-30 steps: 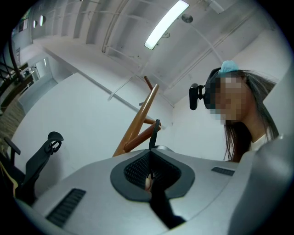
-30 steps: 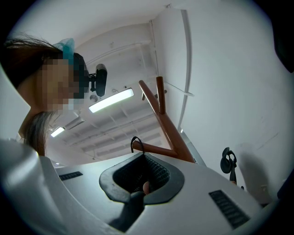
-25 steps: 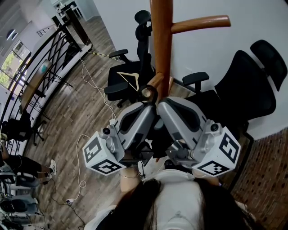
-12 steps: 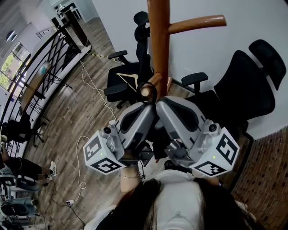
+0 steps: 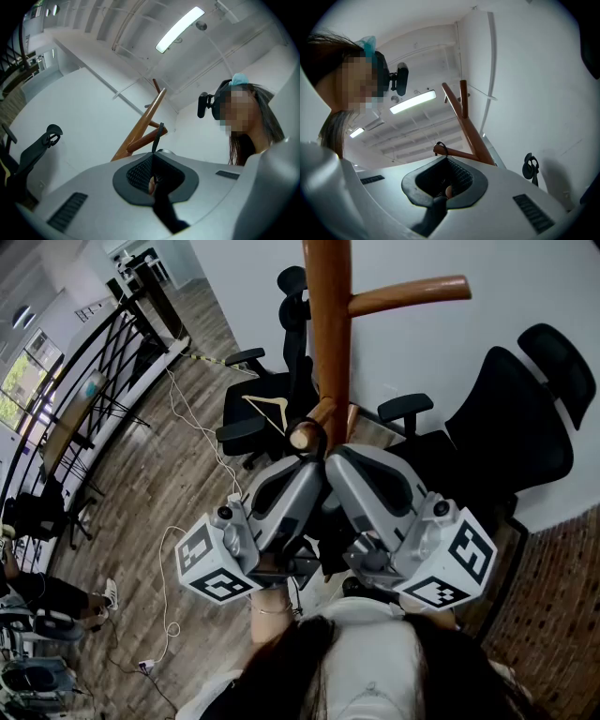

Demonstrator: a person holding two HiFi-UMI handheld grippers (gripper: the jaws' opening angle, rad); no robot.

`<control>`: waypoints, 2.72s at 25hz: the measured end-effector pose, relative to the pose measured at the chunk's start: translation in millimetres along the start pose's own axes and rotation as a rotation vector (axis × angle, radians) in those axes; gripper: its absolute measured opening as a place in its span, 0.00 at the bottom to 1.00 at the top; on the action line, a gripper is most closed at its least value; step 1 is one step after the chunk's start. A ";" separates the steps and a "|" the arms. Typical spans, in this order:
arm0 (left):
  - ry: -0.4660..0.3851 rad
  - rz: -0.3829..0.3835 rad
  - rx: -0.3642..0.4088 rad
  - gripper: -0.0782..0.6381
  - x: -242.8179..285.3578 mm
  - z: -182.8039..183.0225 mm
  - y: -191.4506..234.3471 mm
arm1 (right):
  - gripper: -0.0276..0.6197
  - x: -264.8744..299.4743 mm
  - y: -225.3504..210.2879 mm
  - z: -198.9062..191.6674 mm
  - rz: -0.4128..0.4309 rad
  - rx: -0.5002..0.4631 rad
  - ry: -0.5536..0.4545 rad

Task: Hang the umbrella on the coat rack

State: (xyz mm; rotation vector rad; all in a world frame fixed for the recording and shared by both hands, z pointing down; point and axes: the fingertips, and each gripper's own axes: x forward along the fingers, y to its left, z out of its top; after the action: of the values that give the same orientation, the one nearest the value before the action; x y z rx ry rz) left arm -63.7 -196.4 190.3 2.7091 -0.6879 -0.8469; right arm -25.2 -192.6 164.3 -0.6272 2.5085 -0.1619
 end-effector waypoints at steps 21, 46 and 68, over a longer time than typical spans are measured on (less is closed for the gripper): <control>0.036 0.027 -0.049 0.13 4.3 -14.0 17.3 | 0.09 -0.6 -20.4 -10.8 -0.050 0.027 0.024; 0.085 0.076 -0.073 0.13 10.2 -37.0 37.9 | 0.09 -6.2 -49.1 -28.0 -0.095 0.070 0.064; 0.093 0.097 -0.008 0.14 3.3 -41.6 38.0 | 0.10 -13.7 -51.5 -38.3 -0.130 0.032 0.058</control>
State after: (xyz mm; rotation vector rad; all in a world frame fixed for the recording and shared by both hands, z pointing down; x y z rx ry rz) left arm -51.1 -228.0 235.2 2.6646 -0.7868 -0.6947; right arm -14.9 -232.3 215.6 -0.7833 2.5159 -0.2715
